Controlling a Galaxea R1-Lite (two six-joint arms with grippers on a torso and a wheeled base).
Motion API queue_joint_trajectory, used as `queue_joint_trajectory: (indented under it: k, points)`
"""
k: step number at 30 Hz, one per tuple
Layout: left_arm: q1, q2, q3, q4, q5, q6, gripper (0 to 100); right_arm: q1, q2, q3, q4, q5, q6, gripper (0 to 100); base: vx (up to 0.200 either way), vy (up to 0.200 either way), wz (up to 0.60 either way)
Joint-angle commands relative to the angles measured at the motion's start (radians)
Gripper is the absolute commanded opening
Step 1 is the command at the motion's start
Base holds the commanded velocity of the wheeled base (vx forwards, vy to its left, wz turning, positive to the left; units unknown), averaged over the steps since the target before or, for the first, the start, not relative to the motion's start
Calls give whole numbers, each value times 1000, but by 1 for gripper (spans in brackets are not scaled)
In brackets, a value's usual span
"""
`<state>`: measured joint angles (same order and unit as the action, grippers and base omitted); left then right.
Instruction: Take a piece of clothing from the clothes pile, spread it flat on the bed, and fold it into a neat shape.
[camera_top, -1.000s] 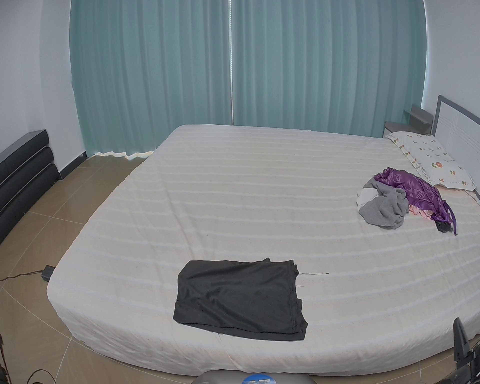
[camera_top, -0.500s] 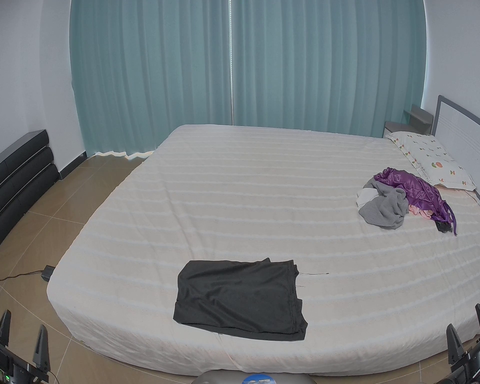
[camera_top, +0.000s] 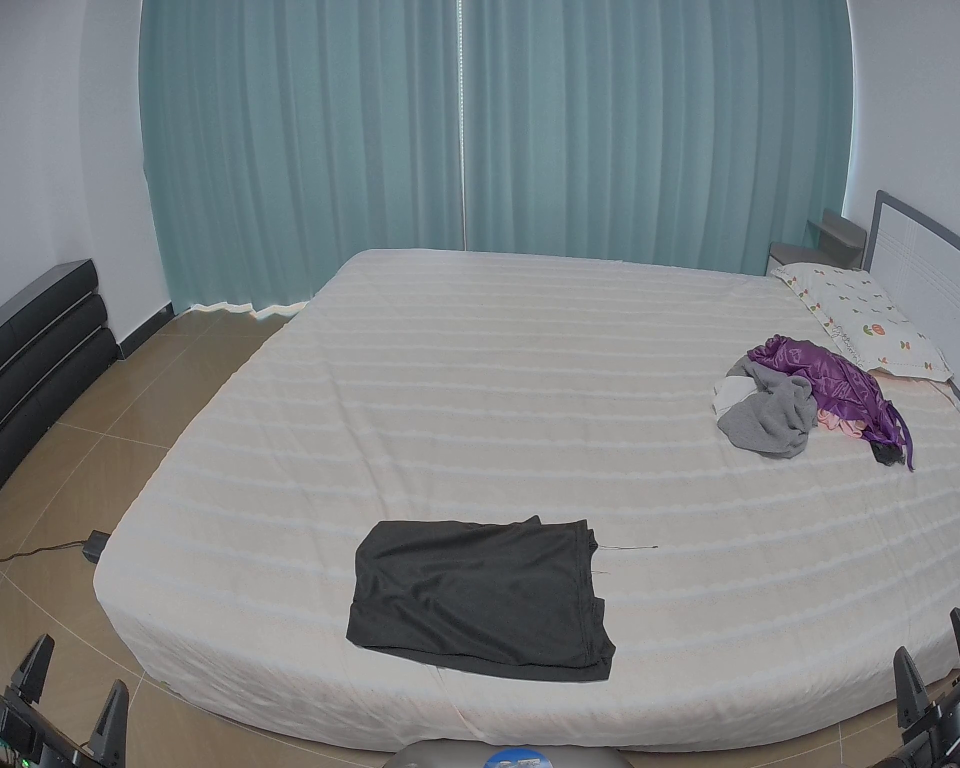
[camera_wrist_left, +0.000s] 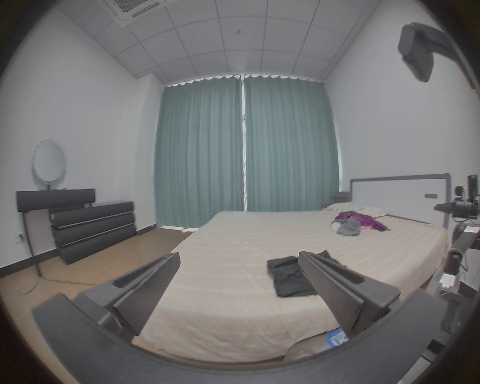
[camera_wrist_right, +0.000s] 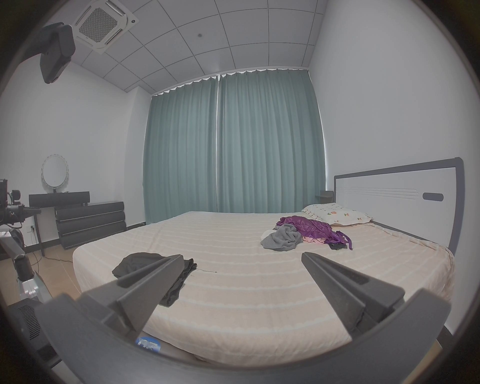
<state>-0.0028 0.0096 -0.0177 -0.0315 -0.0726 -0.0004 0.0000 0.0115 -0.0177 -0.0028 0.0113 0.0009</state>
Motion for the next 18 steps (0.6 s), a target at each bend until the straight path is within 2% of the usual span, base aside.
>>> queue_joint_trajectory:
  k: [1,18]
  points:
    - [1,-10,16,53,59,7,100,0,-11,18,0,-1,-1,100,0,0,0]
    - [0,-10,18,35,60,7,100,0,-11,18,0,-1,1,100,0,0,0]
